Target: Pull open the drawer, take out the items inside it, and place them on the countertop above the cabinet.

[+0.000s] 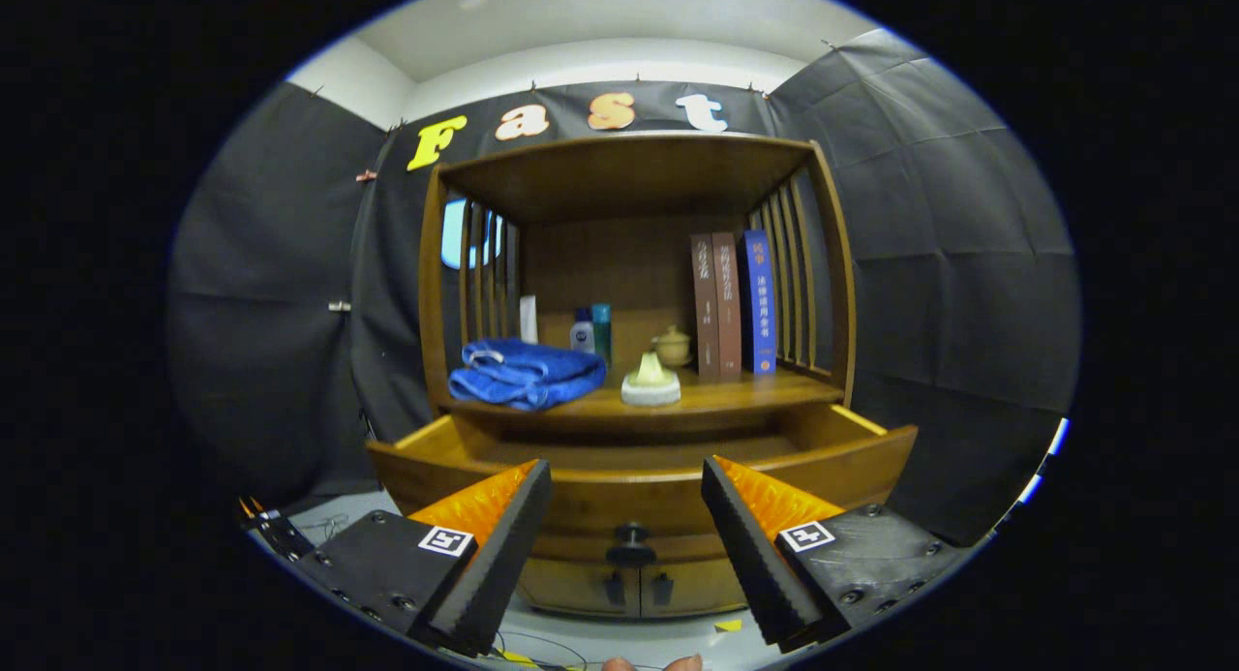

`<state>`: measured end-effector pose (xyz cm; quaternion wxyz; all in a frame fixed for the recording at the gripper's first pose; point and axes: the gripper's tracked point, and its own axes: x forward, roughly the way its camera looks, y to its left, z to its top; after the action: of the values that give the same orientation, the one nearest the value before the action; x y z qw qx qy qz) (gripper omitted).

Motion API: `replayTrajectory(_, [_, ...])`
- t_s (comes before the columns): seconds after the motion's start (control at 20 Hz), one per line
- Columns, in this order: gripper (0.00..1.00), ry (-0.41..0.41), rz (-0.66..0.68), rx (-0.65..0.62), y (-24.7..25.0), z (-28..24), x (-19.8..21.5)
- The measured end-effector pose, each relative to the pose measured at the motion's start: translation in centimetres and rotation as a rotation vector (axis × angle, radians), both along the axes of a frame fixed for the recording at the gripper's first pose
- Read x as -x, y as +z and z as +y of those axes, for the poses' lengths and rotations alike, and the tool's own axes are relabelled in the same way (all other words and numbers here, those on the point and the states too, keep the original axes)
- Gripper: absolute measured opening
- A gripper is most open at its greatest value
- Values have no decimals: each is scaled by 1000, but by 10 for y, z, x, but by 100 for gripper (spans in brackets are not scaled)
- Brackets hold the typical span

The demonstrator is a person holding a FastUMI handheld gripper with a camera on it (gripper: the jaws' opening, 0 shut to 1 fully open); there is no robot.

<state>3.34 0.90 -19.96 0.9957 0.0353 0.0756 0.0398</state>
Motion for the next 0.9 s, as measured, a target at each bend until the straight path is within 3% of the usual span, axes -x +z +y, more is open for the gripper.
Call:
replayTrajectory(0.45, [100, -23, 102, 38, -71, 9, -41])
replayTrajectory(0.9, [98, -58, 107, 59, -73, 11, -72])
